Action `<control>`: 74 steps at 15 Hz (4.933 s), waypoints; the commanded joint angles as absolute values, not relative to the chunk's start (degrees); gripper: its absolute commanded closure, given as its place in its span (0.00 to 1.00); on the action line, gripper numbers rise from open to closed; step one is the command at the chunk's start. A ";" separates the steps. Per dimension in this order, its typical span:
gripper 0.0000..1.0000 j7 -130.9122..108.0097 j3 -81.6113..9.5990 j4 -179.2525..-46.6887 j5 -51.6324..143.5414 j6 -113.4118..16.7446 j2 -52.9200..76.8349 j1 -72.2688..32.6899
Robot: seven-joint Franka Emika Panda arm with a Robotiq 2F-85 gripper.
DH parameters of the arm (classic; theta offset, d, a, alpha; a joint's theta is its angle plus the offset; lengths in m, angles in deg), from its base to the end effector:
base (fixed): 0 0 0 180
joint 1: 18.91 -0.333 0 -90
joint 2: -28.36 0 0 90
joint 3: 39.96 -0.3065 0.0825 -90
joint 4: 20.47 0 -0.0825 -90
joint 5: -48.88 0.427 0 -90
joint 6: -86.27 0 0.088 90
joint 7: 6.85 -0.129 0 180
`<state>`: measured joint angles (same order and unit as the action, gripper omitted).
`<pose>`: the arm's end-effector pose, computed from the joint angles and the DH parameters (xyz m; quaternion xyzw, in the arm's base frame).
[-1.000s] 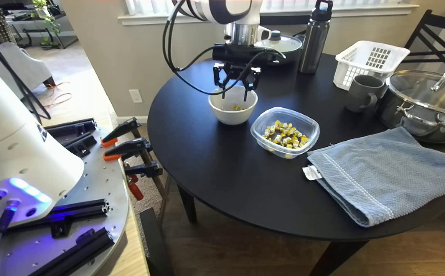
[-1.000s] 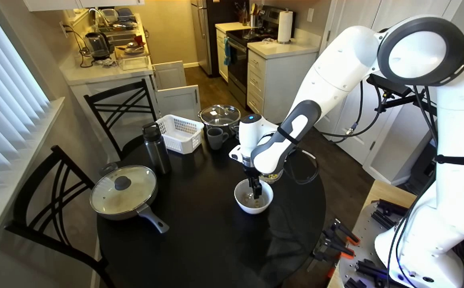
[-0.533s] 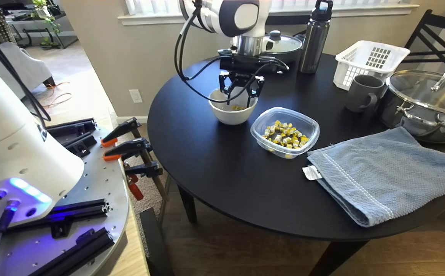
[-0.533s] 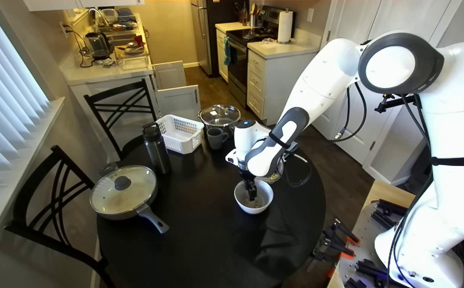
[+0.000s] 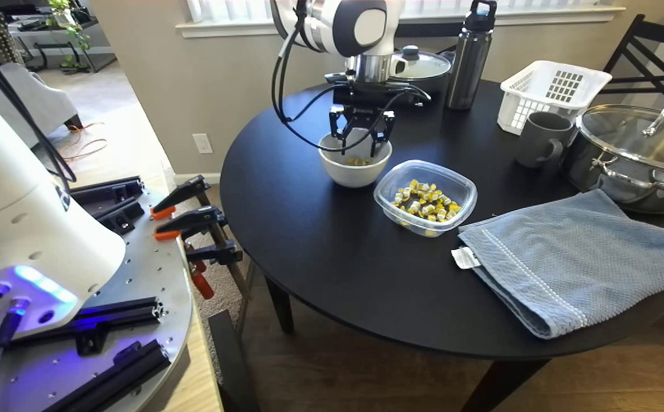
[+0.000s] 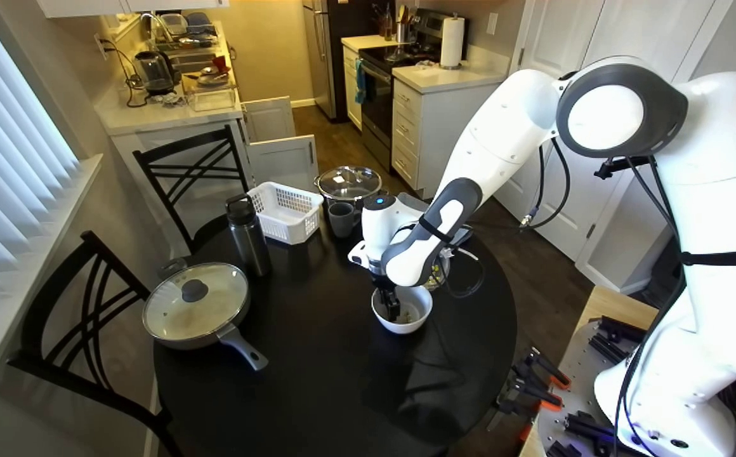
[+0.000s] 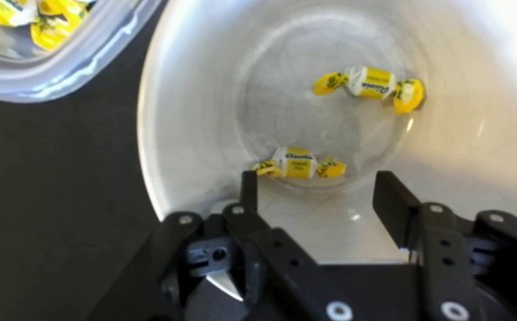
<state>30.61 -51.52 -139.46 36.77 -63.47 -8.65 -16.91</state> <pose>0.5661 0.1103 0.0417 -0.8828 -0.4676 0.0392 0.0225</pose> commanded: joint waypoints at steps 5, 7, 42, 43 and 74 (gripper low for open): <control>0.34 30.22 -48.23 -141.24 30.23 -65.78 -8.92 -20.21; 0.39 29.60 -47.18 -142.40 29.21 -68.17 -8.62 -20.43; 1.00 31.36 -53.77 -152.06 28.06 -87.19 -1.27 -10.61; 1.00 31.76 -54.40 -152.21 28.30 -86.16 -0.51 -9.82; 1.00 42.46 -48.94 -148.47 37.47 -71.51 -1.18 -16.45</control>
